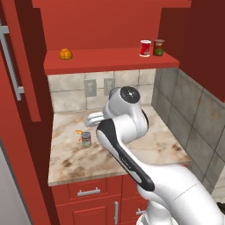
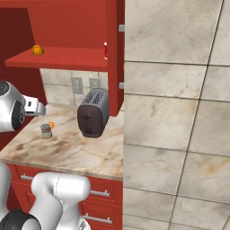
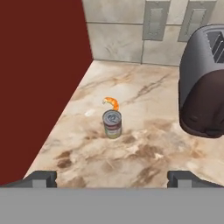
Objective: Pick the cans from the counter and place them in their designated side in the cabinet.
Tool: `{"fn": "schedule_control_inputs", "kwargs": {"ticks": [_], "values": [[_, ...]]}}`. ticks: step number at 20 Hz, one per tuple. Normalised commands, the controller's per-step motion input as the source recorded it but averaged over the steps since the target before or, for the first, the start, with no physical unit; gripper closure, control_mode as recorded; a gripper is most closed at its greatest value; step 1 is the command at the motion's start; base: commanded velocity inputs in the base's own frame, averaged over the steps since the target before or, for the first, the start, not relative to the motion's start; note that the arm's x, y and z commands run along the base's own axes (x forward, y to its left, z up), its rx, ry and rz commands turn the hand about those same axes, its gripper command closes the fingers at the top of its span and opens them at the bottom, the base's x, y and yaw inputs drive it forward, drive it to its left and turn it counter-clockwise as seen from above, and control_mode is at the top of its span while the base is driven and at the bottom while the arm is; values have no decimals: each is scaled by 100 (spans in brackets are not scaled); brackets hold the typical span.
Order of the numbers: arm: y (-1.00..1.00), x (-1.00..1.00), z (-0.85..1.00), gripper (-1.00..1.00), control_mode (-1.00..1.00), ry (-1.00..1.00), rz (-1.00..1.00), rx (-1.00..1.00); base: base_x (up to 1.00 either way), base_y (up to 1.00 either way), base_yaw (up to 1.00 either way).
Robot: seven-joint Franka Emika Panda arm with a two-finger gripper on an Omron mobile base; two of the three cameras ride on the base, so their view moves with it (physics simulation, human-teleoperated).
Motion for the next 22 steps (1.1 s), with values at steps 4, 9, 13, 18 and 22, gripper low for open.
{"fn": "schedule_control_inputs", "kwargs": {"ticks": [4, 9, 13, 18, 22], "values": [[15, 28, -18, -100, -100, 0, 0, 0, 0, 0, 0], [11, 29, -20, -100, -100, 2, 0, 0, 0, 0, 0], [7, 25, -24, -100, -100, 7, 0, -1, 0, 0, 0], [3, 19, -25, -100, -100, 4, 0, -1, 0, 0, 0], [7, 20, -22, -100, -100, 2, 0, -1, 0, 0, 0]]}}
